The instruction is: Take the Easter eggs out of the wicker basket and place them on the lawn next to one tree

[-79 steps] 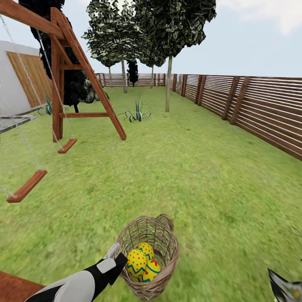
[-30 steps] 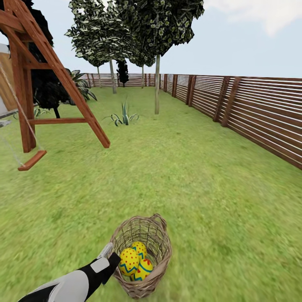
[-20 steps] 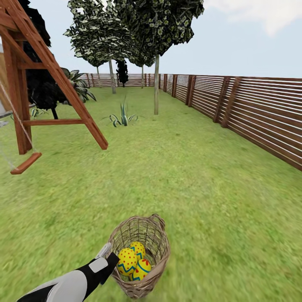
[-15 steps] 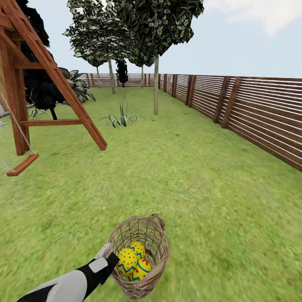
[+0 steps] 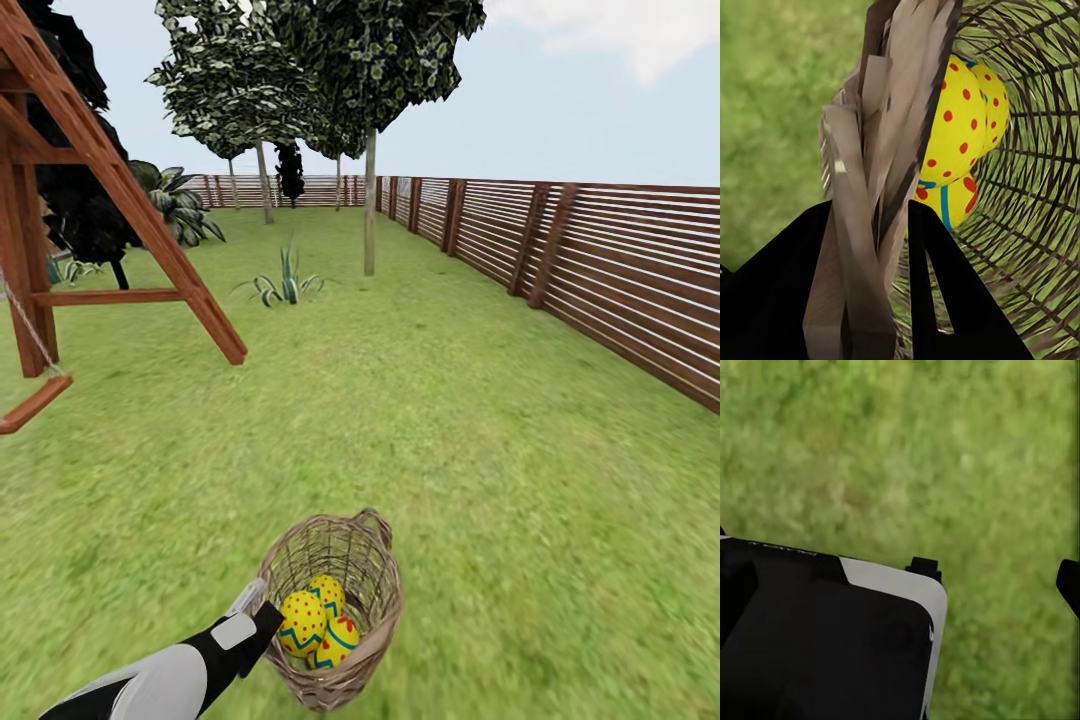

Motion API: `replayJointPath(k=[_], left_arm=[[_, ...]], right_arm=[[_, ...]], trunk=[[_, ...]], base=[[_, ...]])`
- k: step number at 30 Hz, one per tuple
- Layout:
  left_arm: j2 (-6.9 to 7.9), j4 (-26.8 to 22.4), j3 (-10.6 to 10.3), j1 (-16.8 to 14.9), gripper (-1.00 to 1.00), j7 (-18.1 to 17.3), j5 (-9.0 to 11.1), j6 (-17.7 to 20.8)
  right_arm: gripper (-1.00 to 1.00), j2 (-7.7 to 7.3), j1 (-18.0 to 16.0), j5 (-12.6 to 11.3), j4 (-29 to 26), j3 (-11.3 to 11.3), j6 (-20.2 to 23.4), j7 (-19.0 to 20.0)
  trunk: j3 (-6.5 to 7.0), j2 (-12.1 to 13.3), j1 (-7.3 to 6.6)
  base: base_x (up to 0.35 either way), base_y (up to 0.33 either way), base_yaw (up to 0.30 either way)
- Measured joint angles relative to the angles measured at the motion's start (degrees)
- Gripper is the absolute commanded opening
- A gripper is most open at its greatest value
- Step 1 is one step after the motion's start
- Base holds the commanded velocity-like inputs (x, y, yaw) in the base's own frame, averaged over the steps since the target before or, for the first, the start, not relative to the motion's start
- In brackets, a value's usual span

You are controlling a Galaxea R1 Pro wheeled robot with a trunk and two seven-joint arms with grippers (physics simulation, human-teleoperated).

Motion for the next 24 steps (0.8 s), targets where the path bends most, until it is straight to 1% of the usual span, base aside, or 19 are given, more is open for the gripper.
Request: replayJointPath(k=[24], left_arm=[[-0.05, 0.0, -0.1, 0.0, -1.00, 0.1, 0.0, 0.1]], right_arm=[[1.00, -0.07, 0.1, 0.0, 0.0, 0.0, 0.0, 0.0]], trunk=[[0.00, 0.0, 0.00]], base=[[0.310, -0.137, 0.000]])
